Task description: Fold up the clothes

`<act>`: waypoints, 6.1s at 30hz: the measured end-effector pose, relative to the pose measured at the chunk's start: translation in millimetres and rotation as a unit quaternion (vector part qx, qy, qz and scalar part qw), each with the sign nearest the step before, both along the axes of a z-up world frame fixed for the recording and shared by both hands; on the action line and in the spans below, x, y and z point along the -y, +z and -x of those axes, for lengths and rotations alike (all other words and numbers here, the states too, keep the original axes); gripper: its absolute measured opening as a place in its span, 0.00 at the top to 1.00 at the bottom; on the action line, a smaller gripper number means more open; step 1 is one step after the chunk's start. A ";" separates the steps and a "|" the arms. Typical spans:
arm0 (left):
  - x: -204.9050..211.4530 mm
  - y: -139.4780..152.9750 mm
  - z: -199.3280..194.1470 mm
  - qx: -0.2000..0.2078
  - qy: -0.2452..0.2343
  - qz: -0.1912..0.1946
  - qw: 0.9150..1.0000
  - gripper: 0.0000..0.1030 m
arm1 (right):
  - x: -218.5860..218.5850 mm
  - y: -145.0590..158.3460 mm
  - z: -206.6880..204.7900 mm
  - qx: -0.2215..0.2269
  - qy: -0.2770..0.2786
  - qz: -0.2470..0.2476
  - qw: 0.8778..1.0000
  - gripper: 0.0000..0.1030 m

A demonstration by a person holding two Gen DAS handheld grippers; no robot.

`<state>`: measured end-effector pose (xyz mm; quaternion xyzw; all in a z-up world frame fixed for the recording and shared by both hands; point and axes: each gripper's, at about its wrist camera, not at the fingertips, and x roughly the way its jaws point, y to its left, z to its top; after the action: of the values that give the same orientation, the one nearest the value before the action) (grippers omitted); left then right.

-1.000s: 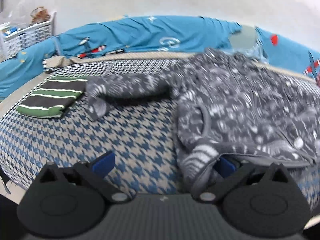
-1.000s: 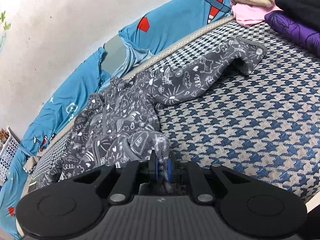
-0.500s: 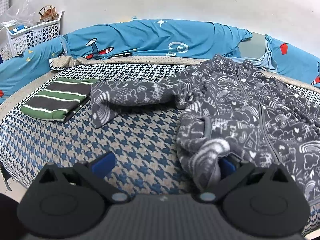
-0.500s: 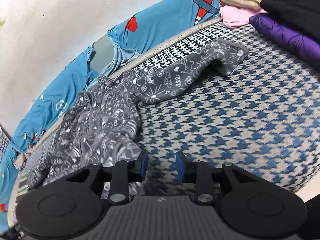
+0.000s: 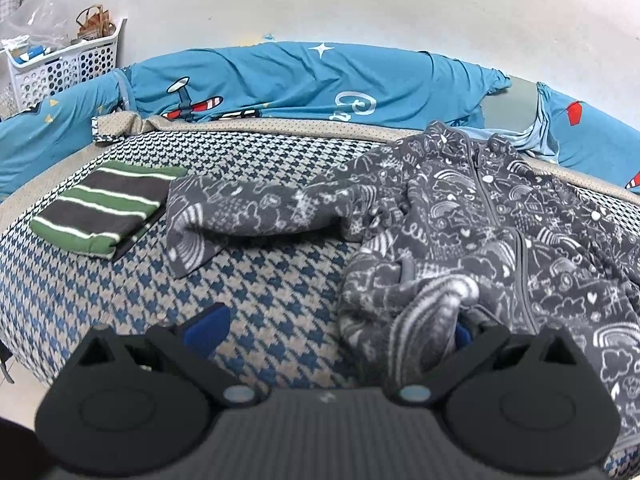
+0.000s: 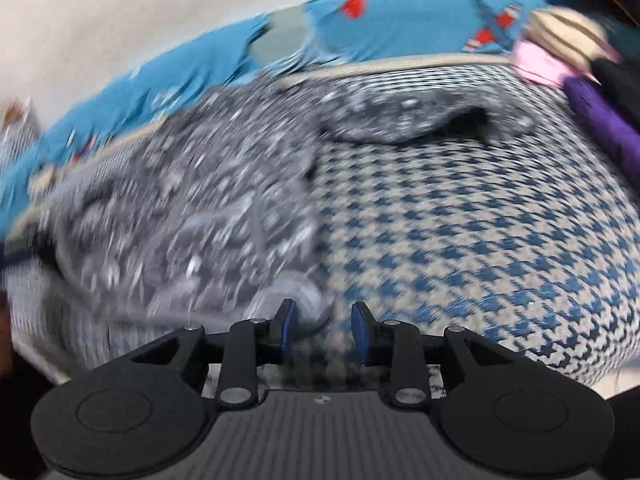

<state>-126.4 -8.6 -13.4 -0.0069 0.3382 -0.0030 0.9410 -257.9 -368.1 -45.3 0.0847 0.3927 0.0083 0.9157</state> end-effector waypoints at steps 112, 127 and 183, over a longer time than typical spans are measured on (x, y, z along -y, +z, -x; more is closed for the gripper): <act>17.0 7.0 83.2 -0.062 -0.033 -0.063 0.996 0.00 | -21.0 18.6 27.7 0.027 -0.087 0.083 0.992 0.37; 6.7 29.8 78.6 -0.028 -0.029 -0.031 0.999 0.00 | -28.0 34.6 34.5 0.080 -0.067 0.063 0.992 0.56; 54.3 -22.2 21.3 -0.043 -0.118 -0.025 0.992 0.00 | -33.9 -9.5 -56.3 -0.011 -0.029 0.043 0.999 0.74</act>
<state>-147.7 -62.9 -35.6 0.0560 0.3765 -0.1051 0.9187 -201.6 -334.2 -54.8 0.0569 0.4001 -0.0360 0.9140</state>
